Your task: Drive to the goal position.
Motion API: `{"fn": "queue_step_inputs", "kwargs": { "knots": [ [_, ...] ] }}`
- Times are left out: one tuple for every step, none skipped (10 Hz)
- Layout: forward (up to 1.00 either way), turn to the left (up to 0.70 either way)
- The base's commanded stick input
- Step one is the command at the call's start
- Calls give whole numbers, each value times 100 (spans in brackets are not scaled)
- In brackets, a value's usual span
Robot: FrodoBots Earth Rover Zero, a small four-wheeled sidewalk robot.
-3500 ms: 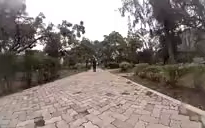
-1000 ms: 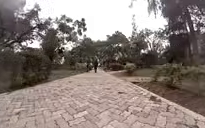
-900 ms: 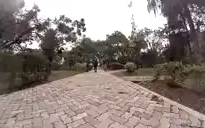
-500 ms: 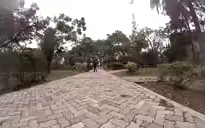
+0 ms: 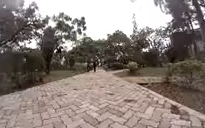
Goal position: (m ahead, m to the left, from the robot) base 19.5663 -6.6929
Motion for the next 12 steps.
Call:
{"fn": "queue_step_inputs", "kwargs": {
  "knots": [
    [70, 0],
    [70, 0],
    [70, 0],
    [70, 0],
    [70, 0],
    [70, 0],
    [70, 0],
    [70, 0],
    [70, 0],
    [70, 0],
    [70, 0],
    [70, 0]
  ]
}}
